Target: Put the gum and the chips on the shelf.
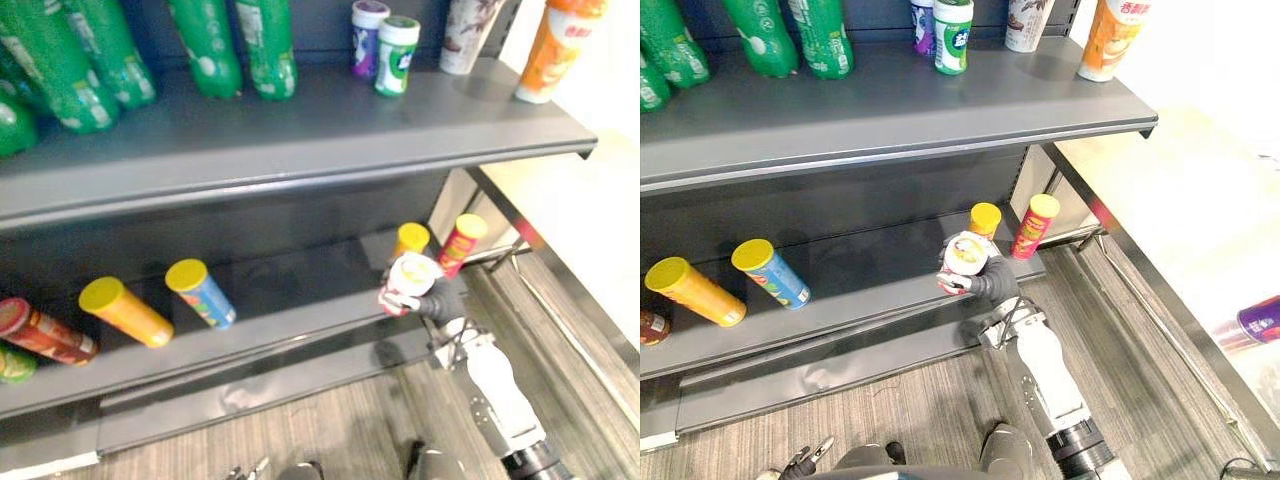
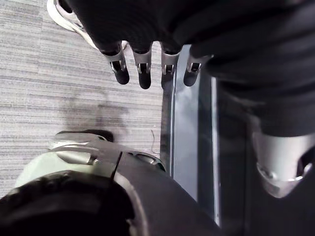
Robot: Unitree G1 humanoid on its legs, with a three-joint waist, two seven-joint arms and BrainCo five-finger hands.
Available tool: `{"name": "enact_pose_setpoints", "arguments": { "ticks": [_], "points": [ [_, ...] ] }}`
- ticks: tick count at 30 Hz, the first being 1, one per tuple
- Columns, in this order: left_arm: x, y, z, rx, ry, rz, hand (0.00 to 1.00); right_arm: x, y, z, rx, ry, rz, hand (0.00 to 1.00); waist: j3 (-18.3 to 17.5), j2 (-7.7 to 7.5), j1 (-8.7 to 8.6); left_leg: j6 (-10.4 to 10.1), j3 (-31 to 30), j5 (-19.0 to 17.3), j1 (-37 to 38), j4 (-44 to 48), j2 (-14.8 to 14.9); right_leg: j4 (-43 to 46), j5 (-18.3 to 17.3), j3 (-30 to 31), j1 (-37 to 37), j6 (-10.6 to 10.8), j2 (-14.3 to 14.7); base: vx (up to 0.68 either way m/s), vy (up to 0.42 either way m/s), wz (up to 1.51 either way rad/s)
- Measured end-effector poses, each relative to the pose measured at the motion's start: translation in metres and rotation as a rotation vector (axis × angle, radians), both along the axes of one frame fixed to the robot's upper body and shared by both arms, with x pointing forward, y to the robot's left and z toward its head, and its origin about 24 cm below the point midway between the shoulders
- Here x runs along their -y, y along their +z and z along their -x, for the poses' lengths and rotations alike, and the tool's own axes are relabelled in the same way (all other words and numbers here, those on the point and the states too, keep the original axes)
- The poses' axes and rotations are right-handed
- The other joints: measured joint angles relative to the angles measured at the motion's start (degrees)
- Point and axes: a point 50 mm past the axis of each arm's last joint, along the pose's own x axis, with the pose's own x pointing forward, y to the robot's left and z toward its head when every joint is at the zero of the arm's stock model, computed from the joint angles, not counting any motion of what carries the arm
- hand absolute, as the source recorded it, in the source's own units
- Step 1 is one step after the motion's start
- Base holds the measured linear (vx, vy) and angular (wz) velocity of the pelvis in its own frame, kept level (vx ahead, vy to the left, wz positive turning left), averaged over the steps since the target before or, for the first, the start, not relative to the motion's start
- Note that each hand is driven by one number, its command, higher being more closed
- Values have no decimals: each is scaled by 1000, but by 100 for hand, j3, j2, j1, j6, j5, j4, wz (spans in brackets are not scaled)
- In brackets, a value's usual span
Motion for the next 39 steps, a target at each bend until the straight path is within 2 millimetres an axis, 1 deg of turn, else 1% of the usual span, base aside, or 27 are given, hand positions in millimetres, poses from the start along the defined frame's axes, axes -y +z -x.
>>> {"name": "enact_pose_setpoints", "arguments": {
  "ticks": [1,2,3,4,5,6,7,8,9,10,11,13,14,16,19,21,25,27,29,30,32,33,35,39],
  "points": [
    [-1,0,0,1,4,-3,0,-2,2,-1,7,7,-4,100,9,-37,11,-61,-13,-51,0,77,46,-143,287,6,50,-14,6,120,-280,0],
    [-7,1,-1,2,23,-20,0,-5,5,-3,19,13,-12,100,15,-158,50,-228,-84,-190,-19,221,136,-249,528,53,158,172,43,69,-305,2],
    [-6,1,-2,8,45,-17,0,-6,8,-6,31,18,-7,100,36,-110,103,-351,-121,-260,-84,338,344,-387,350,12,256,246,234,63,-312,1],
    [-6,1,-2,9,56,-17,0,-6,10,-7,38,21,-6,100,47,-100,121,-398,-145,-266,-121,380,421,-480,254,-54,308,273,297,61,-313,6],
    [-5,1,-2,6,76,-13,0,-5,12,-8,46,21,-3,100,74,-55,116,-486,-248,-245,-203,403,528,-668,126,-208,397,342,421,67,-217,17],
    [-3,0,-2,3,81,-8,0,-4,12,-9,45,20,2,100,105,-7,102,-541,-294,-205,-202,374,596,-706,122,-280,440,321,487,80,-237,35],
    [0,-1,0,-4,87,-3,0,-3,11,-9,35,21,10,100,139,69,87,-626,-396,-132,-178,281,691,-718,73,-408,513,243,604,58,-191,36],
    [3,-2,2,-7,100,5,0,-2,8,-9,18,23,19,100,128,110,100,-691,-452,-43,-150,146,766,-703,14,-511,546,162,674,49,-180,33],
    [3,-2,2,-7,109,6,0,-2,9,-10,16,24,19,100,122,120,104,-720,-491,14,-138,70,789,-683,-14,-547,540,141,704,73,-181,28],
    [4,-2,2,-6,112,8,0,-2,9,-10,12,26,12,100,122,123,110,-742,-525,159,-65,-105,791,-664,-51,-615,533,99,717,71,-144,27],
    [5,-2,2,-3,113,11,0,-2,8,-10,8,28,17,100,120,128,109,-750,-527,309,-30,-275,781,-671,-61,-666,529,82,718,62,-109,26],
    [5,-2,2,6,112,7,0,-2,7,-10,2,32,21,100,116,146,114,-748,-523,455,16,-460,760,-700,-67,-714,538,71,717,-5,-56,18],
    [6,-2,2,6,111,8,0,-2,7,-10,2,33,24,100,97,176,106,-743,-522,502,23,-550,753,-754,-63,-770,562,69,715,-18,-44,19],
    [6,-2,2,11,111,8,0,-2,7,-9,-1,33,25,100,86,191,92,-724,-523,586,25,-688,711,-819,-54,-813,600,81,688,-37,4,19],
    [8,-1,2,22,111,9,0,-1,4,-8,-12,42,32,100,58,232,82,-722,-493,738,140,-972,645,-1143,118,-866,763,130,683,-23,24,10],
    [8,-2,2,21,110,10,0,-1,3,-3,-19,53,30,100,2,270,86,-719,-402,829,240,-1175,591,-1385,255,-873,875,170,676,-10,44,-3],
    [10,-2,2,17,92,10,0,2,9,0,1,60,36,100,-141,317,36,-703,-241,925,364,-1401,493,-1660,472,-811,961,196,653,7,37,-10],
    [10,-2,1,18,91,10,0,9,16,-1,30,37,38,100,-171,313,28,-701,-209,936,442,-1456,466,-1685,498,-787,1011,207,638,8,11,-3],
    [9,-2,2,12,92,9,0,20,31,-1,89,-3,31,100,-253,264,-20,-705,-203,950,489,-1508,433,-1692,513,-782,1039,227,612,0,0,0],
    [9,-2,3,8,91,10,0,22,36,-1,107,-8,33,100,-263,252,-21,-703,-190,965,523,-1542,423,-1692,517,-771,1048,227,610,0,19,-4],
    [7,-2,4,-7,83,6,0,28,54,0,182,-13,53,100,-321,199,-31,-690,-146,977,584,-1584,392,-1692,531,-707,1065,238,598,-12,14,-8],
    [7,-2,4,-8,84,5,0,29,58,-1,201,-14,55,100,-325,191,-31,-686,-123,986,625,-1614,387,-1692,536,-684,1079,240,599,-23,11,-10],
    [5,-2,4,-8,83,0,0,33,75,-1,253,-10,32,100,-378,136,-35,-678,-91,992,654,-1659,373,-1692,544,-650,1094,249,590,-32,5,-5],
    [3,-2,4,-11,66,-12,0,36,91,-1,301,-9,11,100,-428,90,-35,-659,-73,1023,737,-1758,371,-1691,547,-641,1126,247,598,0,0,0]
  ]
}}
